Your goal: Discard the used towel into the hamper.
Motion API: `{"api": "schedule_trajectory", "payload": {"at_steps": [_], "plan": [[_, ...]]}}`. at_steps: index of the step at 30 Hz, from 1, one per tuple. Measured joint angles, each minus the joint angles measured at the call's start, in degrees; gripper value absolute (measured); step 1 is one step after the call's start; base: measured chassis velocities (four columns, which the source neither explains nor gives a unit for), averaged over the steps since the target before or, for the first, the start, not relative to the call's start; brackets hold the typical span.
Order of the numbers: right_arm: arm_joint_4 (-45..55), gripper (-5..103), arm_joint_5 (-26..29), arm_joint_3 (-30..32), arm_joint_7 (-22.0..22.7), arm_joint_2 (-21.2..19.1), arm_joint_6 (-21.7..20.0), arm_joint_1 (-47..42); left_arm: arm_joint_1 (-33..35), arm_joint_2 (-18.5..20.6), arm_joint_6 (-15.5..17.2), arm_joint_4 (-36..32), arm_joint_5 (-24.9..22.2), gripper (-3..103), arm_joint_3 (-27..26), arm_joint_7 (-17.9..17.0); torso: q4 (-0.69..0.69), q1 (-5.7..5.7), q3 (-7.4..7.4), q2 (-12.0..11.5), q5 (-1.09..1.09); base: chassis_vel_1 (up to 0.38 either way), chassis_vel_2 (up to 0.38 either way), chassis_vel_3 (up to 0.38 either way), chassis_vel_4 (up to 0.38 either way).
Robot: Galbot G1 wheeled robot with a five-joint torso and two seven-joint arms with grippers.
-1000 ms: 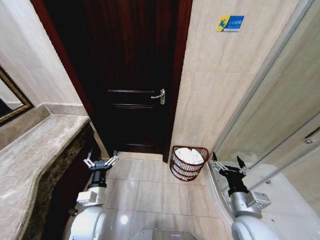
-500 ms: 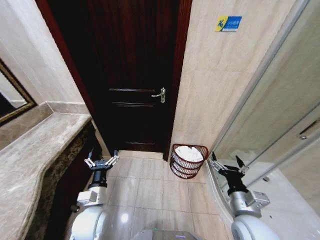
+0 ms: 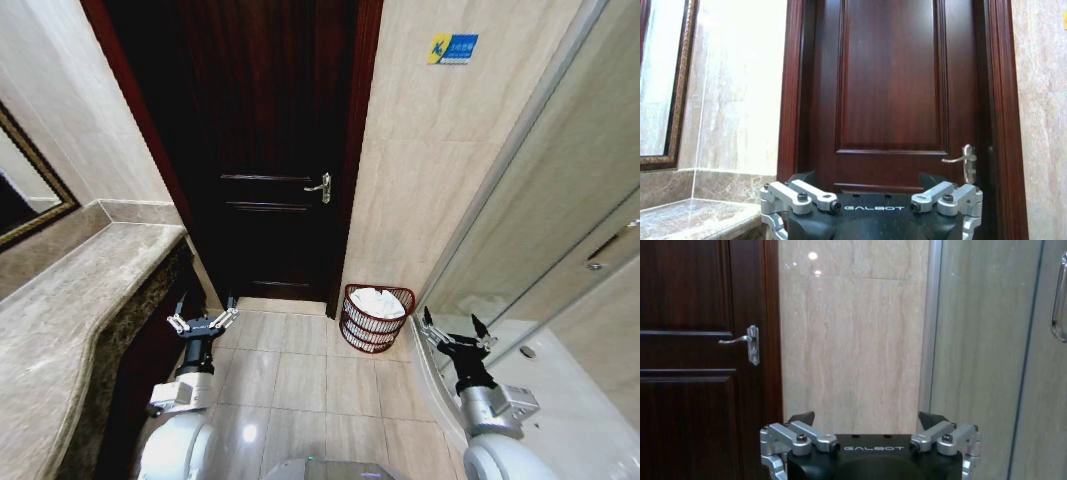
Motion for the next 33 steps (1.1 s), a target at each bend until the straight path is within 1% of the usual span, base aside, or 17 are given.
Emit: {"api": "schedule_trajectory", "payload": {"at_steps": [3, 13, 20, 24, 33], "plan": [[0.0, 100, -0.5, -0.3, -0.1, -0.1, -0.1, 0.3, -0.2, 0.2, 2.4, -0.8, 0.4, 100, 0.1, -0.9, 0.00, 0.00, 0.00, 0.0, 0.00, 0.036, -0.027, -0.025, 0.029], [-0.2, 100, -3.6, -1.8, -1.5, -0.3, 0.4, 0.4, -1.2, 1.0, 5.0, -2.0, 0.6, 100, 0.3, -1.6, 0.00, 0.00, 0.00, 0.0, -0.01, 0.036, -0.038, -0.027, 0.042], [-1.1, 100, -5.0, -3.2, -1.8, 0.1, 1.4, 0.1, -0.6, 1.1, 5.0, -2.1, 1.0, 100, 0.5, -2.5, 0.00, 0.00, 0.00, 0.0, 0.00, 0.027, -0.024, -0.029, 0.028], [-1.6, 100, -5.6, -3.7, -1.8, 0.2, 1.8, 0.0, -0.1, 1.0, 3.9, -2.1, 2.5, 100, 0.2, -2.8, 0.00, 0.00, 0.00, 0.0, 0.00, 0.051, -0.042, -0.034, 0.051], [-1.4, 100, -6.6, -4.9, -1.8, 0.3, 1.9, 0.4, -0.3, 1.4, 4.1, -2.8, 2.5, 100, 0.2, -2.8, 0.00, 0.00, 0.00, 0.0, -0.01, 0.034, -0.037, -0.039, 0.038]]}}
